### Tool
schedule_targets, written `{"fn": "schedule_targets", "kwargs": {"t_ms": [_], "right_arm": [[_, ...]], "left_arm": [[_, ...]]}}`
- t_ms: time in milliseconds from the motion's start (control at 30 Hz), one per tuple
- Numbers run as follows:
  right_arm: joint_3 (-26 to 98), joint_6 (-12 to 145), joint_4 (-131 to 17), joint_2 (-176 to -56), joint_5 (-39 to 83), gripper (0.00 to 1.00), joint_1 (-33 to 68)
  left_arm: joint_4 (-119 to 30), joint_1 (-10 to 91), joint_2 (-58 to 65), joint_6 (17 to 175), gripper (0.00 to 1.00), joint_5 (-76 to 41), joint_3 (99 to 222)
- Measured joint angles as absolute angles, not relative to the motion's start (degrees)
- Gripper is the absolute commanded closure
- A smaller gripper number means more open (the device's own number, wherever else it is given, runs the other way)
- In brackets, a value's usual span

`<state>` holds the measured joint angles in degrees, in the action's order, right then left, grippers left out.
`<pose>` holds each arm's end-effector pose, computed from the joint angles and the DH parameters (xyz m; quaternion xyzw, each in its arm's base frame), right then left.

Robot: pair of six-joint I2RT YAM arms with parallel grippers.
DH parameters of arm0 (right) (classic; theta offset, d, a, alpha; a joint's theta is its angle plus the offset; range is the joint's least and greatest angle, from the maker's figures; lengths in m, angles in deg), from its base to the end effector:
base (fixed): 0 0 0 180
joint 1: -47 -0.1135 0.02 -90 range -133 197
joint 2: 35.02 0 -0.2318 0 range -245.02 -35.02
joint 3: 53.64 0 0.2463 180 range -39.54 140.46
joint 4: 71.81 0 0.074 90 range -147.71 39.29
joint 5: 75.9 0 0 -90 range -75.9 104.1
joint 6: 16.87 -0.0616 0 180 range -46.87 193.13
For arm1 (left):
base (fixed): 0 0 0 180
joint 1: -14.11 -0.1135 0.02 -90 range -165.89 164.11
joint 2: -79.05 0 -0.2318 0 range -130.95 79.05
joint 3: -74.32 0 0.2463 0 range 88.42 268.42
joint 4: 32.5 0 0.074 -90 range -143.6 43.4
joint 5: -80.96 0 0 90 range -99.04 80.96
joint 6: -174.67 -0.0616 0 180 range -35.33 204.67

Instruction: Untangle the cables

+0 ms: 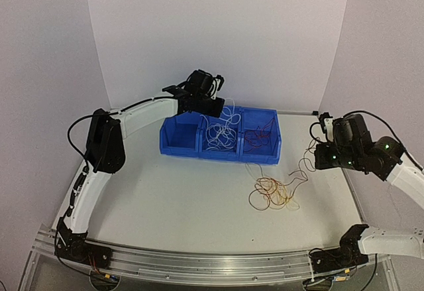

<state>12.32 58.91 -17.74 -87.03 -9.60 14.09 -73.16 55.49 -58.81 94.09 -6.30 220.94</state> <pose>0.1949 0.0966 0.2715 -0.0587 0.8897 -0.0057 0.4527 0.4149 -0.3616 0.2349 0.2294 0.8434 -0.1893 0.4475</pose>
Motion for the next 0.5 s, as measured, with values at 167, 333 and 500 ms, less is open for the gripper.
{"fn": "schedule_targets", "kwargs": {"t_ms": [167, 333, 500], "right_arm": [[12.32, 58.85, -17.74, -87.05, -9.58, 1.0, 14.09], [12.32, 58.64, -17.74, -87.05, -9.6, 1.0, 14.09], [12.32, 58.37, -17.74, -87.05, -9.53, 1.0, 14.09]], "left_arm": [[-76.16, 56.69, -62.0, 93.66, 1.0, -6.39, 223.44], [-79.11, 56.72, -64.74, 94.37, 1.0, -6.06, 223.85], [-81.33, 56.54, -65.79, 95.55, 0.91, -5.84, 223.84]]}}
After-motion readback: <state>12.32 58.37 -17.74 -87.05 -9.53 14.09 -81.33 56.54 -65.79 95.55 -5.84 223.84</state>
